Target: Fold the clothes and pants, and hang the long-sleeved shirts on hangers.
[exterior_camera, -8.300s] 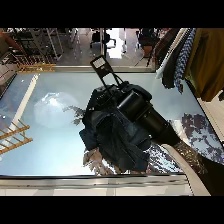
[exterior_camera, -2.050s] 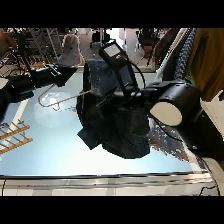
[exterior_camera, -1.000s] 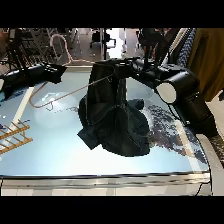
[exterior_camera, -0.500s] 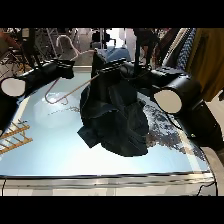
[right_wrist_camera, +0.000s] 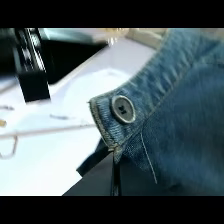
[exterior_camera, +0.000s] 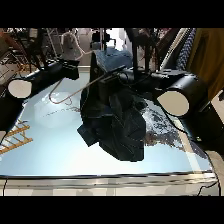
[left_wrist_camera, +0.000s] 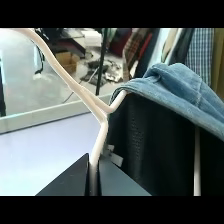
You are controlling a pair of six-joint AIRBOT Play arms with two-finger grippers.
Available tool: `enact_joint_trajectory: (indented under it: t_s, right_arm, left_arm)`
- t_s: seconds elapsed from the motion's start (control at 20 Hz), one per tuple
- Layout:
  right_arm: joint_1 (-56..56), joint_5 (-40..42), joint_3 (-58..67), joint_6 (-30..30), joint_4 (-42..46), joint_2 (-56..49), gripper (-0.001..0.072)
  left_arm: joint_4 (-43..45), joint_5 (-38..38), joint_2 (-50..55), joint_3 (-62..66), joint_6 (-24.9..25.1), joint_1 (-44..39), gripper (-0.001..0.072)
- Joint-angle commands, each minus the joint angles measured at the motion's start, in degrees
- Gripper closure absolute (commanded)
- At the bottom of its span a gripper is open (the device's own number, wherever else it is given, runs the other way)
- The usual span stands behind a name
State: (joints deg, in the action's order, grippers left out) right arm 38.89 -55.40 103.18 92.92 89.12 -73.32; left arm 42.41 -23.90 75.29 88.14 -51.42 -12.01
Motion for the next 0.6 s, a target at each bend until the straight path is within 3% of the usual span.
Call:
enact_joint_trajectory:
  t_s: [0.0,0.2,0.3,0.55]
  right_arm:
    - [0.09,-11.39,-0.04,-5.29,-0.26,-0.22,0.0684]
    - [0.07,-14.1,-0.87,-10.47,-0.11,-0.76,0.0685]
    - [0.07,-14.01,-0.87,-11.63,0.04,-1.66,0.0685]
    - [0.07,-8.0,-0.92,-11.78,4.26,-3.28,0.0685]
  left_arm:
    - [-10.73,0.39,0.74,0.0,6.12,3.87,0.0684]
    - [-26.82,-18.36,3.34,0.0,25.62,6.16,0.0684]
    - [-30.95,-24.39,5.29,0.0,30.29,6.16,0.0683]
    - [-33.11,-28.85,7.61,0.0,40.26,6.19,0.0684]
